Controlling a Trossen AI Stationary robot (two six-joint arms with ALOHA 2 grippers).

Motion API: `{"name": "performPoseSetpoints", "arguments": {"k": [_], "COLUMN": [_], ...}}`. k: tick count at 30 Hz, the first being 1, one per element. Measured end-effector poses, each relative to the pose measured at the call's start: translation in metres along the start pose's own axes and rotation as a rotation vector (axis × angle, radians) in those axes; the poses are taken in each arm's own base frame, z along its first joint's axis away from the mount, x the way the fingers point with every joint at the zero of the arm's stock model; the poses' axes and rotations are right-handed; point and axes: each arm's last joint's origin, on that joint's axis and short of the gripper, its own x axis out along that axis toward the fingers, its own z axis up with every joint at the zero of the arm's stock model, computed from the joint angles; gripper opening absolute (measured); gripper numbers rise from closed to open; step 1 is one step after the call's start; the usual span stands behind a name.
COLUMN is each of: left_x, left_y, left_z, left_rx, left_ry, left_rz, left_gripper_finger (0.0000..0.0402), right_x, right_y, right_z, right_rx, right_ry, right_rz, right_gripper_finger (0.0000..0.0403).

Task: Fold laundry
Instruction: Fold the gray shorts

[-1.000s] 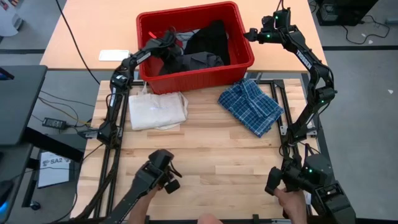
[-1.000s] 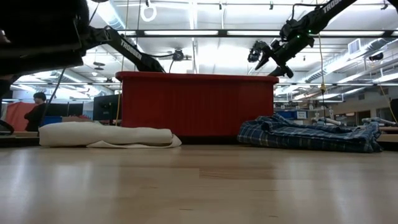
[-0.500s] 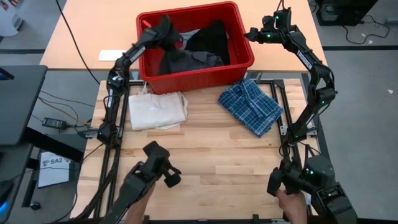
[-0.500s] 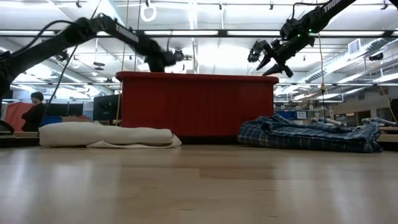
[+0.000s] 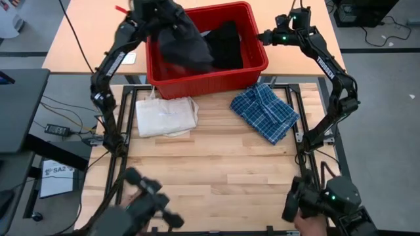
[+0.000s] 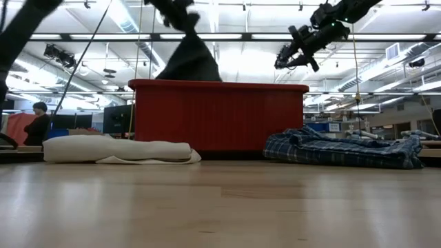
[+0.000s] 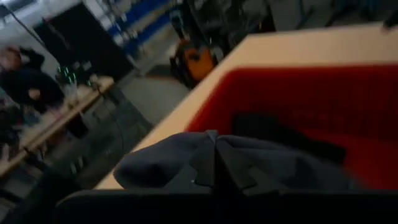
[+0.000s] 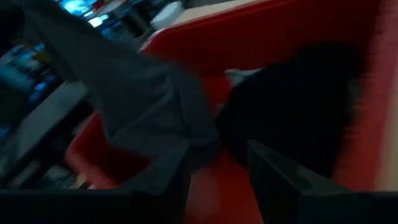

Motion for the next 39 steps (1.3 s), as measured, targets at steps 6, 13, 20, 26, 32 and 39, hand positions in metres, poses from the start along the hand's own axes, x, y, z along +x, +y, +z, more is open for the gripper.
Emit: {"name": "performPoseSetpoints", "arguments": {"k": [6,13,20,26,32,39], "left_x": [-0.053,-0.134,-0.184,-0.219,-0.238,-0.216], "left_y": [-0.012,-0.032,-0.056,-0.068,-0.080,-0.131], "left_z": [0.039,0.088,0.107,0.115,0.116,0.079], "left_rx": [-0.005,-0.031,-0.083,-0.080,-0.129,-0.218], "left_ry": [-0.159,-0.483,-0.617,-0.734,-0.745,-0.167], "left_rz": [-0.022,-0.119,-0.287,-0.454,-0.633,-0.856], "left_gripper_finger": [0.0001,0.0000,0.0000,0.0003,0.0004,0.0003], "right_x": [0.002,-0.014,-0.041,-0.066,-0.084,-0.106], "right_y": [0.038,0.100,0.155,0.186,0.210,0.232], "right_z": [-0.006,-0.013,-0.027,-0.050,-0.079,-0.119], "right_rx": [-0.103,-0.286,-0.305,-0.265,-0.185,-0.107], "right_ry": [0.032,-0.001,-0.006,0.083,0.158,0.327], "right_rz": [0.147,0.299,0.420,0.395,0.203,0.054], "right_gripper_finger": [0.0163,0.0164,0.0167,0.0165,0.0165,0.0165]}}
